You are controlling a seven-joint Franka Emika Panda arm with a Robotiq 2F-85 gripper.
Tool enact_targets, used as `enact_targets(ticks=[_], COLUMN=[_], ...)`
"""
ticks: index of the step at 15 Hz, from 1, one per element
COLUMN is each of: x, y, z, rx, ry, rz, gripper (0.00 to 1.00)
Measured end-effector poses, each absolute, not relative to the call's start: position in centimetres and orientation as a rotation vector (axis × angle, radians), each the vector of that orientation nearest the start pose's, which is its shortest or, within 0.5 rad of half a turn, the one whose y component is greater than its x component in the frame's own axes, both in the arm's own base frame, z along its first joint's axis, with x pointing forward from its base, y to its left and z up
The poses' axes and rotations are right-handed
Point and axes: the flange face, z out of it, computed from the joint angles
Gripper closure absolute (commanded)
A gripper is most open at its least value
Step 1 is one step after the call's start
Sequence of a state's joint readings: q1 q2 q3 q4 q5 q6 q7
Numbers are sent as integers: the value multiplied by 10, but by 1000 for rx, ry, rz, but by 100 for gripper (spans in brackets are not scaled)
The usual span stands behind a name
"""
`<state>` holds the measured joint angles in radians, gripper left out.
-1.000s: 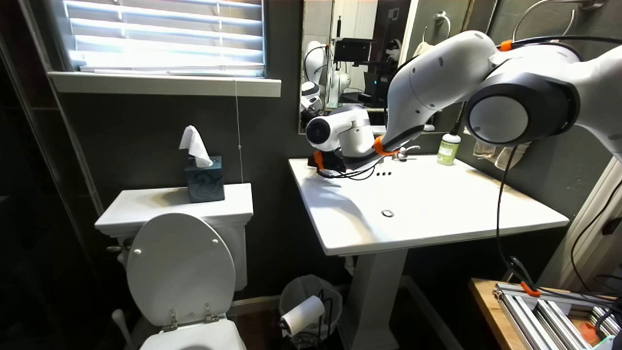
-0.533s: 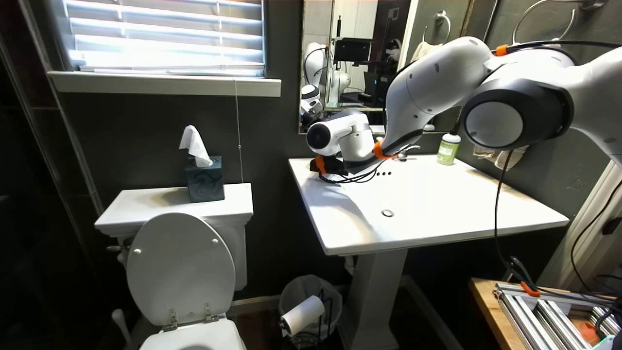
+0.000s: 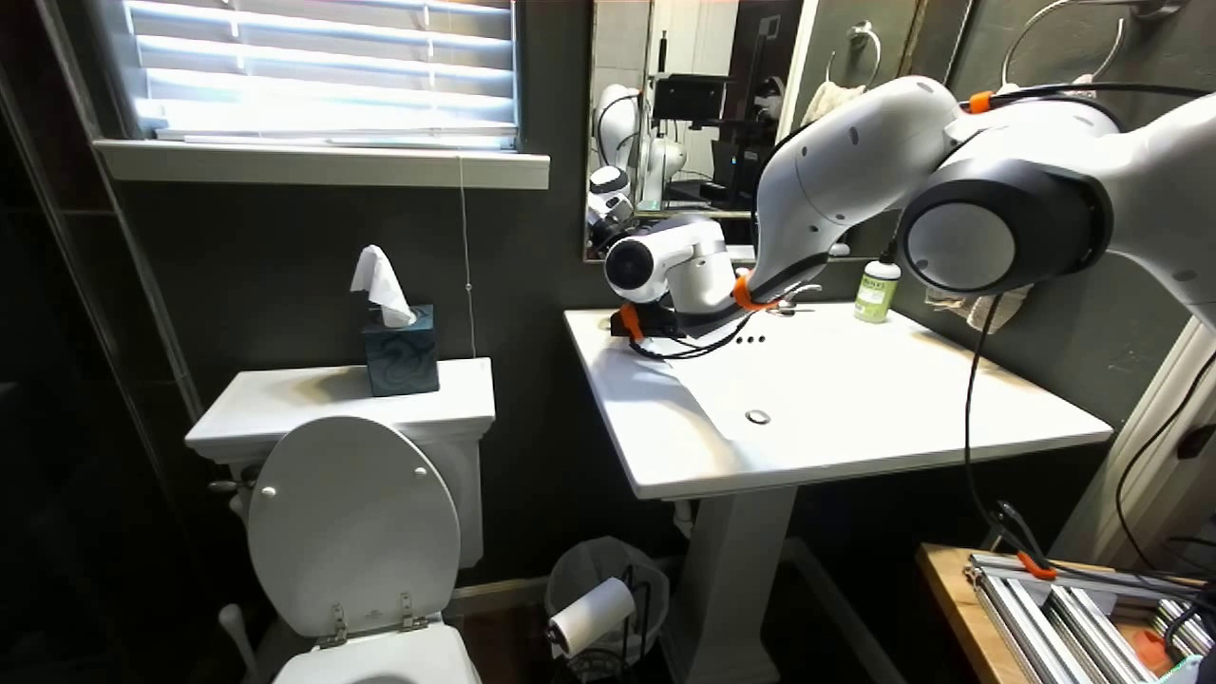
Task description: Turn off the water
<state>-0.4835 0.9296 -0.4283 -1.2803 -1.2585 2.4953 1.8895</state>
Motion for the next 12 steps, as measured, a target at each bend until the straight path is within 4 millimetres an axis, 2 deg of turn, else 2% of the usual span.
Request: enact_targets(ticks=[7,12], x=[542,547], y=[-560,-554], z=[249,252], rx=[1542,1536], ry=[-1429,-1437], rz=[838,831], gripper=[0,0])
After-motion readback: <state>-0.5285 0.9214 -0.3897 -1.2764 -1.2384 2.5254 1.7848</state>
